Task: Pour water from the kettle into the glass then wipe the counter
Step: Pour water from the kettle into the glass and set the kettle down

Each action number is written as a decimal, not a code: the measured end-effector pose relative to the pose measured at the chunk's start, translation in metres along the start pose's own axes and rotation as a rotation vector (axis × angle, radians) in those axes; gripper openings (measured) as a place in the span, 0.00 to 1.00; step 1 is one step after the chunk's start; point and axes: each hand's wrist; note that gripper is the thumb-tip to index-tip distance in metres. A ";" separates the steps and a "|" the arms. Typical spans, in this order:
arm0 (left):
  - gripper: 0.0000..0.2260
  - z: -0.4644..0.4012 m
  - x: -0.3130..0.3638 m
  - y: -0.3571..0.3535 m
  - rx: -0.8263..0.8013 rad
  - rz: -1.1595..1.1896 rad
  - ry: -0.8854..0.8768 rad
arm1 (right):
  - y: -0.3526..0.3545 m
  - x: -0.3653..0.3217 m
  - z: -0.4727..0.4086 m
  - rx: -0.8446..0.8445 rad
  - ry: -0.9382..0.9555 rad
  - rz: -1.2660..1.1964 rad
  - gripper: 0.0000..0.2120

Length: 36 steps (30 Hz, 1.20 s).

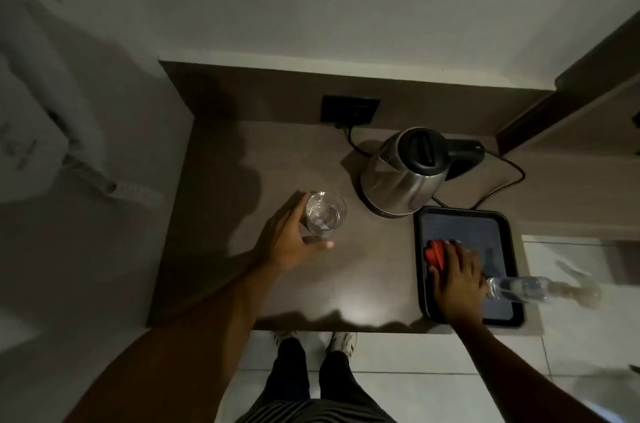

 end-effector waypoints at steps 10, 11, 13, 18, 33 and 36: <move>0.42 -0.008 0.003 -0.011 0.137 0.061 0.022 | 0.116 -0.094 -0.073 0.098 -0.008 -0.982 0.25; 0.42 -0.008 0.003 -0.011 0.138 0.059 0.025 | 0.126 -0.102 -0.083 0.089 0.004 -1.022 0.25; 0.42 -0.009 0.002 -0.010 0.135 0.044 0.023 | 0.136 -0.111 -0.101 0.057 -0.034 -1.033 0.22; 0.43 -0.009 0.002 -0.009 0.133 0.011 0.007 | 0.148 -0.121 -0.118 0.032 -0.099 -1.111 0.15; 0.42 -0.010 -0.002 -0.002 0.175 -0.067 -0.105 | 0.183 -0.186 -0.076 0.359 0.704 -0.316 0.19; 0.42 -0.010 -0.003 -0.002 0.167 -0.074 -0.131 | 0.176 -0.194 -0.068 0.429 0.757 -0.157 0.20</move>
Point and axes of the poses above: each hand's wrist, its own z-axis away from the middle knuckle, its own y-axis out of the back of the hand, x = y × z, and after that the axes turned 10 degrees about -y, right-handed
